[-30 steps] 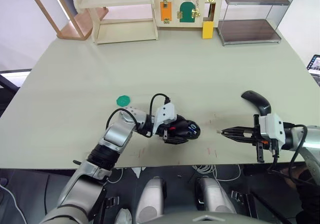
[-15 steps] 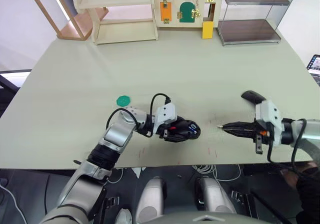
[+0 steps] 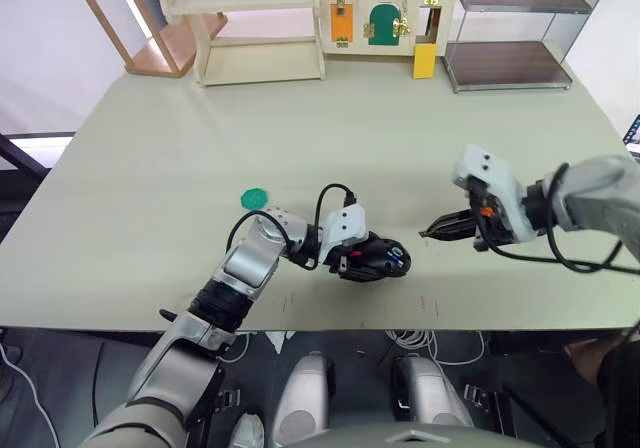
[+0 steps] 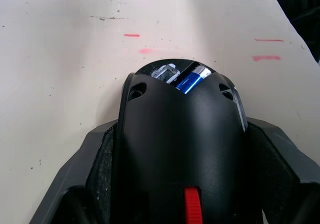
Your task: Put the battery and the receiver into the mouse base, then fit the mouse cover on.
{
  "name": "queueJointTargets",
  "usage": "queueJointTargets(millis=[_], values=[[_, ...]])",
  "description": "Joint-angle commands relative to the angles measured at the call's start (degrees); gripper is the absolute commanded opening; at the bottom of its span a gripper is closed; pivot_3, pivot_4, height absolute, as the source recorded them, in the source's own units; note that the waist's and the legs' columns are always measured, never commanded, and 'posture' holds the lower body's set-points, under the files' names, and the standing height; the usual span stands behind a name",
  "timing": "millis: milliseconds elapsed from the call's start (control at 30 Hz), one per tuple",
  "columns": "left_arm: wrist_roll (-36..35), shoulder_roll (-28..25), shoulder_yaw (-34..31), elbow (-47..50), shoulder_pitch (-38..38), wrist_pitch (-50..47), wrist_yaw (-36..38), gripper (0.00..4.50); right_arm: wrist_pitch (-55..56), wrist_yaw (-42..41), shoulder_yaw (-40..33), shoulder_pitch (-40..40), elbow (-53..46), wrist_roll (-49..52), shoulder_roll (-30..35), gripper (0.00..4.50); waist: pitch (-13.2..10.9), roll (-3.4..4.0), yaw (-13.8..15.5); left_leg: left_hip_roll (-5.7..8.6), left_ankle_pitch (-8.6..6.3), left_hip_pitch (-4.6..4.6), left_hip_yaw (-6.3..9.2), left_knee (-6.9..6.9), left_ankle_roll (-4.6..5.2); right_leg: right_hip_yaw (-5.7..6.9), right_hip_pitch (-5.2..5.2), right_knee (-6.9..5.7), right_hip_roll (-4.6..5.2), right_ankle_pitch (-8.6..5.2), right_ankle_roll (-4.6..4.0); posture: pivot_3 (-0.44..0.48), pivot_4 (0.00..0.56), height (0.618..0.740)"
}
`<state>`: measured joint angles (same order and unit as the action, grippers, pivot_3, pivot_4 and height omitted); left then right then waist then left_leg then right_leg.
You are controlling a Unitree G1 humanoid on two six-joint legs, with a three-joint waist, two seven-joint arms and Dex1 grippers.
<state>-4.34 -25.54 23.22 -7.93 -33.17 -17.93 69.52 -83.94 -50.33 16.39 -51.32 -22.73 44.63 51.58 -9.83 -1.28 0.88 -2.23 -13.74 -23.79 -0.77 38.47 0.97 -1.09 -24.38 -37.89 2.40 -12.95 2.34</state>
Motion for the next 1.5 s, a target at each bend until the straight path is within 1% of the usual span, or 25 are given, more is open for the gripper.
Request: queueJointTargets(millis=[33, 267, 333, 433, 633, 700, 867, 1067, 1333, 1500], values=[[1.29, 0.73, 1.71, -0.30, -0.56, -1.69, -0.68, 2.99, -7.94, 0.50, 3.56, -7.02, 2.42, 2.96, -1.92, 0.00, 0.00, 0.00, 0.04, 0.00, 0.00, 0.00, 0.01, 0.00, 0.00, 0.01, 0.00, 0.00, 0.00, 0.05, 0.08, 0.000, 0.150, 0.740], [1.75, 1.42, 2.66, -0.41, -1.90, -4.30, -0.75, 2.99, -8.56, 5.70, 15.66, -16.60, 11.72, 6.03, -4.57, 0.00, 0.00, 0.00, -0.08, 0.02, 0.00, 0.00, -0.01, 0.01, 0.00, 0.01, 0.00, -0.01, 0.03, 0.06, 0.10, 0.000, 0.150, 0.740], [2.15, 1.59, 2.99, -0.46, -2.12, -4.27, -0.92, 2.99, -8.56, 7.70, 17.89, -18.55, 14.54, 6.76, -5.41, 0.00, 0.00, 0.00, -0.03, 0.02, 0.00, -0.02, 0.01, 0.00, 0.00, 0.03, -0.01, -0.01, 0.03, 0.07, 0.11, 0.000, 0.150, 0.740], [2.50, 2.35, 3.15, -0.87, -2.59, -4.48, -1.40, 2.99, -8.56, 9.05, 22.55, -21.69, 16.04, 6.25, -5.72, 0.00, 0.00, 0.00, -0.04, 0.03, 0.00, -0.04, 0.01, 0.00, 0.00, 0.03, -0.01, 0.00, 0.04, 0.08, 0.14, 0.000, 0.150, 0.740], [3.33, 4.06, 3.43, -2.54, -3.65, -4.21, -2.46, 2.99, -8.56, 14.55, 28.86, -26.29, 25.21, 8.91, -8.75, 0.00, 0.01, 0.00, -0.06, 0.03, 0.00, -0.04, 0.01, 0.01, 0.00, 0.04, -0.02, -0.02, 0.04, 0.09, 0.14, 0.000, 0.150, 0.740], [3.46, 4.29, 3.54, -2.57, -3.60, -4.11, -2.58, 2.99, -8.56, 14.88, 32.80, -28.74, 27.82, 10.89, -9.44, 0.00, 0.00, 0.01, -0.05, 0.03, 0.00, -0.05, 0.01, 0.01, 0.00, 0.05, -0.02, -0.02, 0.04, 0.09, 0.14, 0.000, 0.150, 0.740], [3.54, 4.65, 3.57, -2.18, -3.29, -4.51, -3.11, 2.99, -8.56, 18.63, 35.10, -30.60, 31.65, 14.57, -11.29, 0.00, 0.00, 0.01, -0.05, 0.03, 0.00, -0.06, 0.01, -0.01, 0.00, 0.04, -0.04, -0.01, 0.04, 0.09, 0.14, 0.000, 0.150, 0.740], [3.79, 3.90, 3.53, -1.93, -3.16, -4.95, -3.17, 2.99, -8.56, 22.89, 36.12, -31.25, 33.68, 18.25, -13.85, 0.00, 0.01, 0.01, -0.19, 0.03, 0.00, -0.06, 0.01, -0.01, 0.00, 0.04, -0.04, -0.03, 0.04, 0.09, 0.14, 0.000, 0.150, 0.740], [3.47, 2.87, 3.54, 0.47, -2.39, -6.57, -2.96, 2.99, -8.56, 26.50, 35.25, -31.45, 35.84, 18.59, -16.36, 0.00, 0.00, 0.01, -0.39, 0.02, 0.00, -0.07, 0.02, -0.03, 0.01, 0.05, -0.06, -0.02, 0.04, 0.09, 0.14, 0.000, 0.150, 0.740], [3.18, 1.89, 3.42, 2.11, -1.48, -7.57, -3.05, 2.99, -8.56, 27.08, 35.71, -31.67, 36.04, 18.31, -16.42, 0.00, 0.00, 0.01, -0.94, 0.01, 0.00, -0.07, 0.04, -0.10, 0.01, 0.07, -0.09, -0.02, 0.03, 0.09, 0.14, 0.000, 0.150, 0.740]])
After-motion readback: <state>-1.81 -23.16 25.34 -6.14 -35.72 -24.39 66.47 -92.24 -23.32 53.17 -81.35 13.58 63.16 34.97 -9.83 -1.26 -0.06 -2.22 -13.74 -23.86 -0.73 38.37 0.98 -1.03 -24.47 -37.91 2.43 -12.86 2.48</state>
